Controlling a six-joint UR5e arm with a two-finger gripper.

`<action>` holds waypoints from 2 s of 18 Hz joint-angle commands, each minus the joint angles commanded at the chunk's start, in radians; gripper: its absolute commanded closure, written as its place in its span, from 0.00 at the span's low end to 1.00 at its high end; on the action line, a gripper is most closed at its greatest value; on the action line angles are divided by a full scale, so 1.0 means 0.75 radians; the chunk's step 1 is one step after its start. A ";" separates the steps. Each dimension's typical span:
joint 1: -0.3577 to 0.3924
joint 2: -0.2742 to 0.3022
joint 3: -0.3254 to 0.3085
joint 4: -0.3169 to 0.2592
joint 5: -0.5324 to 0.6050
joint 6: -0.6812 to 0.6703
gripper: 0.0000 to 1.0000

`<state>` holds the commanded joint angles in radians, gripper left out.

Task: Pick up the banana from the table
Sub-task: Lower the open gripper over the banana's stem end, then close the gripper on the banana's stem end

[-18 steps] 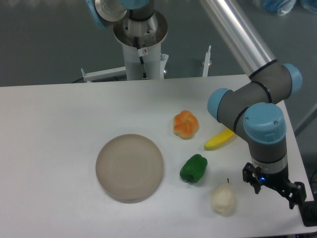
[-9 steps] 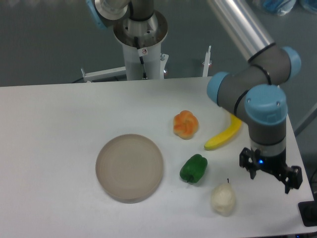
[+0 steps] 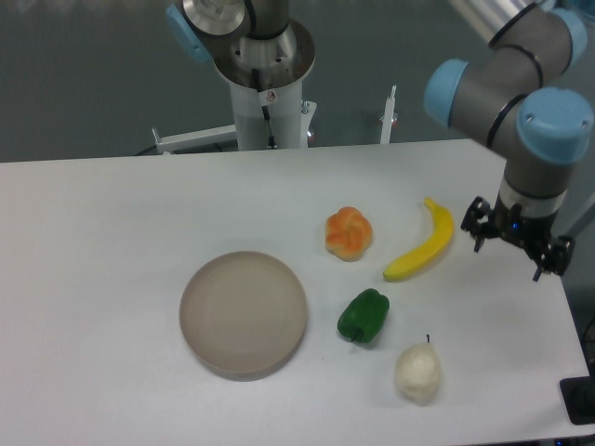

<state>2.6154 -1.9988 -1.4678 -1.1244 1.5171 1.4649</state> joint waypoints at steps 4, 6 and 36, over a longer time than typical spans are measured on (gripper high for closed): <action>0.010 0.018 -0.155 0.063 0.000 0.000 0.00; 0.047 0.047 -0.264 0.141 -0.014 -0.004 0.00; 0.023 -0.033 -0.532 0.485 -0.045 0.092 0.57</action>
<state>2.6323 -2.0233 -1.8669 -0.7609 1.4834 1.5340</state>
